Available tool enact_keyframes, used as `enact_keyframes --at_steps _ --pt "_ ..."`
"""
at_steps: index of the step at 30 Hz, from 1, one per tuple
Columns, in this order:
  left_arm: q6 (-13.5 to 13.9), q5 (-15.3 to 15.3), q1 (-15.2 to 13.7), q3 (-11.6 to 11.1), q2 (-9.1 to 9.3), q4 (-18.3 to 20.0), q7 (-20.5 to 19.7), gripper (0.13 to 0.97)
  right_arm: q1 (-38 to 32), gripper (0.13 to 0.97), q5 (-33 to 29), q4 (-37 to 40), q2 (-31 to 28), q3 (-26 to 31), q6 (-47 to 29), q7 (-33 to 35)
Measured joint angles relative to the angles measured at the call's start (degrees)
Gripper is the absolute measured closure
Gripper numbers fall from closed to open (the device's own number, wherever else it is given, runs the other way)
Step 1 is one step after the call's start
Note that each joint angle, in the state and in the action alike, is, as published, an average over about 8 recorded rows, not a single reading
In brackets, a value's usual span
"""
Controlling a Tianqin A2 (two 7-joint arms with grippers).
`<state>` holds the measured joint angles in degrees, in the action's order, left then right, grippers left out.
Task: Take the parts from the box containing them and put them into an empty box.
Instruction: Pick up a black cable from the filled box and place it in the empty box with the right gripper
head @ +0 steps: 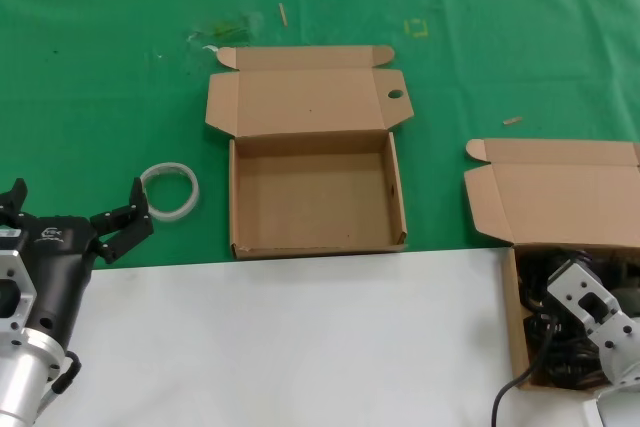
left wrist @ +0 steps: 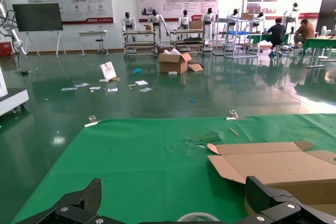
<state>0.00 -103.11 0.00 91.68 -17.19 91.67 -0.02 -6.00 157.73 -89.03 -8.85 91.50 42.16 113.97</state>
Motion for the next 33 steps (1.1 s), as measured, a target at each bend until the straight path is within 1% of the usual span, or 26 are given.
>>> enact_keyframes --at_steps 8,12,20,22,27,33 --pt "0.0 0.0 0.0 0.0 0.00 0.0 0.0 0.132 0.6 0.802 0.0 -0.6 0.0 0.1 -0.8 -1.3" --pt "0.0 0.0 0.0 0.0 0.00 0.0 0.0 0.132 1.2 0.802 0.0 -1.8 0.0 0.1 -0.6 -2.0" --pt "0.0 0.0 0.0 0.0 0.00 0.0 0.0 0.132 2.4 0.886 0.0 -7.9 0.0 1.2 1.8 -3.3" --pt "0.0 0.0 0.0 0.0 0.00 0.0 0.0 0.132 2.4 0.887 0.0 -10.3 0.0 2.1 2.8 -3.9" --pt "0.0 0.0 0.0 0.0 0.00 0.0 0.0 0.132 0.6 0.889 0.0 -16.1 0.0 6.8 5.6 -6.2" --pt "0.0 0.0 0.0 0.0 0.00 0.0 0.0 0.132 -3.2 0.891 0.0 -19.0 0.0 14.2 7.1 -9.7"
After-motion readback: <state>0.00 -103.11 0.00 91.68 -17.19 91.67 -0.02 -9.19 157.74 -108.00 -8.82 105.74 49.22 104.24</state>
